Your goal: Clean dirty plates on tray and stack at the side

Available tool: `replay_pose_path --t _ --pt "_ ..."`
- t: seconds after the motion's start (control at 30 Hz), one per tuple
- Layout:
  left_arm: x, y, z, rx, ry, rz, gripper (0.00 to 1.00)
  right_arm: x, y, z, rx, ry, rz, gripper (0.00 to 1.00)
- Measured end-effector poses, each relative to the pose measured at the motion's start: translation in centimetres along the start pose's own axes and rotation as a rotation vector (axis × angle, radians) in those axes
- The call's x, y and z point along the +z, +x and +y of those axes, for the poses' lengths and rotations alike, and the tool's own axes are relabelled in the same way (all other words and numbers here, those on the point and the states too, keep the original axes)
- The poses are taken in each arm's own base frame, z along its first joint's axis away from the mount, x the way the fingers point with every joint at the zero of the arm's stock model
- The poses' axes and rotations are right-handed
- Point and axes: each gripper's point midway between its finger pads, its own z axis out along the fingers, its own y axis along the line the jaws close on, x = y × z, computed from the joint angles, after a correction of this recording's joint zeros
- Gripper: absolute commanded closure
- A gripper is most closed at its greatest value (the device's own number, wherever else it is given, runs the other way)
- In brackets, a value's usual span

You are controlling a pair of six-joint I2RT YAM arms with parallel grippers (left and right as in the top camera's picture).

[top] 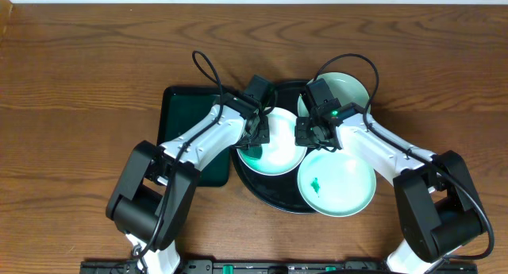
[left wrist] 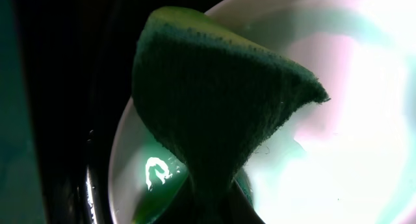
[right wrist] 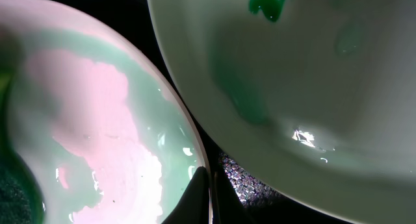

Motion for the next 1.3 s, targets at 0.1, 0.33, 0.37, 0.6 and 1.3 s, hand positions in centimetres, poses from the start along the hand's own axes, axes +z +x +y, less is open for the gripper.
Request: replay_pose_path --t 0.1,0.33,0.37,0.6,1.3 --pt "0.2 0.1 -0.3 -0.005 0.022 0.021 0.93 0.0 0.0 0.0 0.000 0.000 0.000 0.99" --pt "0.2 0.7 -1.4 -0.030 0.124 0.091 0.93 0.0 -0.1 -0.1 0.000 0.005 -0.003 0.99" --pt "0.2 0.9 -1.7 -0.030 0.142 0.103 0.93 0.0 -0.1 -0.1 -0.001 0.008 -0.005 0.99" --pt "0.1 2.0 -4.5 -0.027 0.302 0.186 0.93 0.0 -0.1 -0.2 -0.001 0.013 -0.008 0.99" --pt "-5.4 0.4 -2.2 -0.013 0.177 0.021 0.93 0.0 -0.1 -0.2 -0.004 0.013 -0.008 0.99"
